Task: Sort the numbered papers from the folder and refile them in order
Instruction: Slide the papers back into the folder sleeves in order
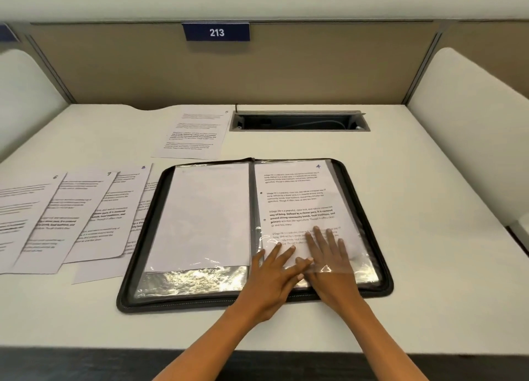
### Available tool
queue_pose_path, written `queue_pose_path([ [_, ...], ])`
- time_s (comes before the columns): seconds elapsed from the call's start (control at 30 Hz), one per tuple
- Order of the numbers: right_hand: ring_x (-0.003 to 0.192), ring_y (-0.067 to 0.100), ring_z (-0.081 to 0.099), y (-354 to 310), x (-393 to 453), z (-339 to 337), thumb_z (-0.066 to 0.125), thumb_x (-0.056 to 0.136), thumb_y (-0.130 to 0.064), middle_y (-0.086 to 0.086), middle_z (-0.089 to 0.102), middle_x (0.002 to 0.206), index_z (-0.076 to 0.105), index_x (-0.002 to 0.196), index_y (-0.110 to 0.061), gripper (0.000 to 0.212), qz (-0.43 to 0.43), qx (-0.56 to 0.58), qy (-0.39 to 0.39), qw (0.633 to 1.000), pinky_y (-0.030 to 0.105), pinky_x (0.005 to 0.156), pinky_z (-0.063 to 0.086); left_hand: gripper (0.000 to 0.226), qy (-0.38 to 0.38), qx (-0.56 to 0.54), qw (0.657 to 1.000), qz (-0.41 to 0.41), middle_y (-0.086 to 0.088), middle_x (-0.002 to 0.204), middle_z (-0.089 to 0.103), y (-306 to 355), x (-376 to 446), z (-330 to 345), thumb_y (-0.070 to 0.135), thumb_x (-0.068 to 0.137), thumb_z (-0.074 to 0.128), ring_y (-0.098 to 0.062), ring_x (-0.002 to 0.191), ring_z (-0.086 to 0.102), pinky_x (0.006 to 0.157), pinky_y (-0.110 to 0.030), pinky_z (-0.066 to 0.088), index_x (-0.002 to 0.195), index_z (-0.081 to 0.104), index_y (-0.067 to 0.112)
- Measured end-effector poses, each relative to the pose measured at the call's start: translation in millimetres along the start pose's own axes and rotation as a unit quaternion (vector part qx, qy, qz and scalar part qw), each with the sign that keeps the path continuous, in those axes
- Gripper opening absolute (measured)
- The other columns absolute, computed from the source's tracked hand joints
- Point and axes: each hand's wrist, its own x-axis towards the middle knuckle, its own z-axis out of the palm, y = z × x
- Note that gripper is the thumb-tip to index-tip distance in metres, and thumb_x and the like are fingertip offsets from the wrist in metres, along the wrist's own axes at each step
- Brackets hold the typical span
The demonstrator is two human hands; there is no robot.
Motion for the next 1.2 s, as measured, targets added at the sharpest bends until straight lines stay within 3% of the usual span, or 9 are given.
queue_pose_path([
  [0.33, 0.128, 0.037, 0.046, -4, 0, -6, 0.015, 0.099, -0.054, 0.017, 0.051, 0.138, 0.054, 0.132, -0.008, 0.068, 0.005, 0.035, -0.009, 0.999, 0.041, 0.113, 0.01, 0.058, -0.006, 0.008, 1.0, -0.001, 0.007, 0.156, 0.018, 0, -2, 3, 0.063, 0.087, -0.008, -0.016, 0.146, 0.0, 0.117, -0.043, 0.0, 0.14, 0.01, 0.052],
  [0.43, 0.13, 0.034, 0.045, -9, -21, -14, 0.045, 0.099, -0.034, 0.015, 0.057, 0.132, 0.062, 0.122, -0.006, 0.04, 0.017, 0.124, 0.072, 0.99, 0.039, 0.115, 0.022, 0.058, -0.015, -0.004, 1.0, -0.007, 0.009, 0.157, 0.013, 0, -3, -1, 0.068, 0.082, -0.014, -0.012, 0.145, -0.004, 0.118, -0.041, -0.002, 0.136, 0.005, 0.058],
  [0.53, 0.1, 0.023, 0.062, -10, -54, -31, 0.06, 0.089, -0.022, 0.006, 0.071, 0.098, 0.073, 0.094, -0.009, 0.019, 0.025, 0.162, 0.19, 0.968, 0.04, 0.086, 0.054, 0.059, -0.022, 0.0, 1.0, -0.008, 0.009, 0.158, 0.01, 1, -5, -4, 0.068, 0.08, -0.016, -0.011, 0.145, -0.005, 0.118, -0.039, -0.004, 0.136, 0.002, 0.059],
  [0.6, 0.077, 0.016, 0.057, -3, -69, -43, 0.052, 0.087, -0.03, 0.0, 0.067, 0.076, 0.07, 0.077, -0.011, 0.028, 0.032, 0.156, 0.258, 0.953, 0.031, 0.061, 0.051, 0.06, -0.021, 0.007, 1.0, -0.011, 0.009, 0.158, 0.011, 1, -5, -4, 0.068, 0.079, -0.017, -0.011, 0.145, -0.005, 0.117, -0.039, -0.006, 0.136, 0.002, 0.059],
  [0.67, 0.072, 0.015, 0.049, 10, -69, -52, 0.049, 0.09, -0.037, 0.0, 0.061, 0.07, 0.066, 0.073, -0.011, 0.036, 0.087, 0.158, 0.294, 0.939, 0.025, 0.058, 0.039, 0.061, -0.019, 0.01, 1.0, -0.011, 0.009, 0.158, 0.011, 1, -5, -2, 0.067, 0.08, -0.017, -0.011, 0.145, -0.006, 0.116, -0.037, -0.009, 0.137, 0.002, 0.057],
  [0.77, 0.082, 0.017, 0.049, 26, -58, -61, 0.047, 0.093, -0.049, 0.004, 0.058, 0.089, 0.063, 0.096, -0.011, 0.042, 0.206, 0.217, 0.267, 0.916, 0.02, 0.063, 0.035, 0.063, -0.006, 0.004, 1.0, -0.009, 0.008, 0.157, 0.012, 0, -6, 3, 0.069, 0.08, -0.017, -0.012, 0.145, -0.006, 0.113, -0.033, -0.013, 0.137, 0.005, 0.056],
  [0.87, 0.103, 0.023, 0.051, 35, -47, -58, 0.052, 0.092, -0.046, 0.007, 0.058, 0.111, 0.06, 0.117, -0.012, 0.043, 0.28, 0.245, 0.186, 0.909, 0.029, 0.079, 0.041, 0.067, -0.008, -0.001, 1.0, -0.01, 0.007, 0.157, 0.011, 2, -7, 6, 0.071, 0.077, -0.02, -0.012, 0.145, -0.007, 0.113, -0.032, -0.015, 0.137, 0.006, 0.056],
  [1.07, 0.098, 0.028, 0.06, 39, -37, -55, 0.063, 0.09, -0.036, 0.008, 0.07, 0.097, 0.071, 0.101, -0.01, 0.03, 0.325, 0.292, 0.134, 0.889, 0.028, 0.074, 0.043, 0.064, -0.014, -0.003, 1.0, -0.01, 0.008, 0.158, 0.008, 3, -8, 4, 0.071, 0.078, -0.018, -0.011, 0.145, -0.01, 0.113, -0.032, -0.016, 0.137, 0.004, 0.056],
  [1.2, 0.101, 0.021, 0.06, 30, -30, -73, 0.07, 0.085, -0.031, 0.006, 0.068, 0.104, 0.069, 0.091, -0.016, 0.016, 0.313, 0.447, 0.144, 0.826, 0.026, 0.082, 0.044, 0.06, -0.016, -0.027, 1.0, 0.0, 0.007, 0.159, 0.001, 4, -13, -2, 0.075, 0.082, -0.001, -0.008, 0.144, -0.011, 0.117, -0.038, -0.01, 0.139, -0.004, 0.056],
])
